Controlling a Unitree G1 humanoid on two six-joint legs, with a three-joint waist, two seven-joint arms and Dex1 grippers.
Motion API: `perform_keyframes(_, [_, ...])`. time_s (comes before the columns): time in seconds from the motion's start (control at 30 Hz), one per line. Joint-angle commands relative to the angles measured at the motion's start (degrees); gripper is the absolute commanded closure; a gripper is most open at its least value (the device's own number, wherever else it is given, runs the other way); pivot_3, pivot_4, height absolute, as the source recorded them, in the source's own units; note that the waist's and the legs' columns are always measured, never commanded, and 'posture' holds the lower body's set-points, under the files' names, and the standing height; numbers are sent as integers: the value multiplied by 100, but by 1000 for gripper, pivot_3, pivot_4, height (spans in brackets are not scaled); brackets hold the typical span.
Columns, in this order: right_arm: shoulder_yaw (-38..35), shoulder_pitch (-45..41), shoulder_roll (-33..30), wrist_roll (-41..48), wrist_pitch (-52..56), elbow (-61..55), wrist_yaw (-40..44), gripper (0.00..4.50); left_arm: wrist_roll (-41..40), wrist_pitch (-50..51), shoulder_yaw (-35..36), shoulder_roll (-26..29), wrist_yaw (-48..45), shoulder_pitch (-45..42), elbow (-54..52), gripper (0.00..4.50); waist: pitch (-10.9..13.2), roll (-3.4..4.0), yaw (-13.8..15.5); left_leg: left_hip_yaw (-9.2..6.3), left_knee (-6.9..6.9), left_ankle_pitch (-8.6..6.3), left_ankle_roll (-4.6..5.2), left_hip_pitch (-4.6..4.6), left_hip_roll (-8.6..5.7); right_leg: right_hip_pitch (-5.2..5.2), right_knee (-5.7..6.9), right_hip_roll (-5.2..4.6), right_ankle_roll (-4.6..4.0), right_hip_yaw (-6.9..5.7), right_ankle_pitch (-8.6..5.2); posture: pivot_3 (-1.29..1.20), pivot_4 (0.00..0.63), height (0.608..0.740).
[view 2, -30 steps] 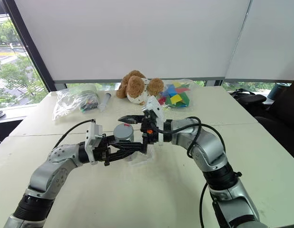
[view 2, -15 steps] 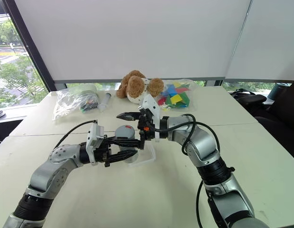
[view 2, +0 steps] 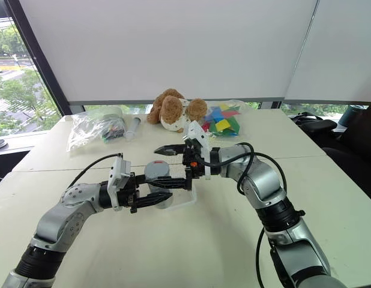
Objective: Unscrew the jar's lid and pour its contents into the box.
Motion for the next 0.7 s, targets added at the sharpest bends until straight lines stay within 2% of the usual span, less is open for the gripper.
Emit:
perform_keyframes(0.03, [-393, 65, -162, 75, -35, -15, 12, 64, -166, -112, 41, 51, -193, 24, -307, 2268, 0, 0, 1, 0, 0, 0, 0, 0, 0, 0, 0, 0, 0, 0, 0, 0, 150, 740])
perform_keyframes(0.37, [-614, 223, -482, 724, 374, -321, 496, 64, -155, -135, 89, 112, -235, 88, -296, 2268, 1, 1, 6, 0, 1, 0, 0, -1, 0, 0, -1, -1, -2, 0, -1, 0, 150, 740])
perform_keyframes(0.47, [-662, 167, -426, 994, 664, -512, 465, 64, -158, -122, 96, 119, -247, 72, -282, 2268, 1, 1, 1, -1, 0, 0, 0, 0, 0, 0, 0, 0, -2, 0, -1, 0, 150, 740])
perform_keyframes(0.7, [-243, -208, -36, 719, 792, -625, 47, 64, -149, -125, 42, 65, -243, 62, -277, 2268, 1, 2, -9, -2, -1, 0, 0, 1, 1, -1, 1, 2, -2, 0, -1, 0, 150, 740])
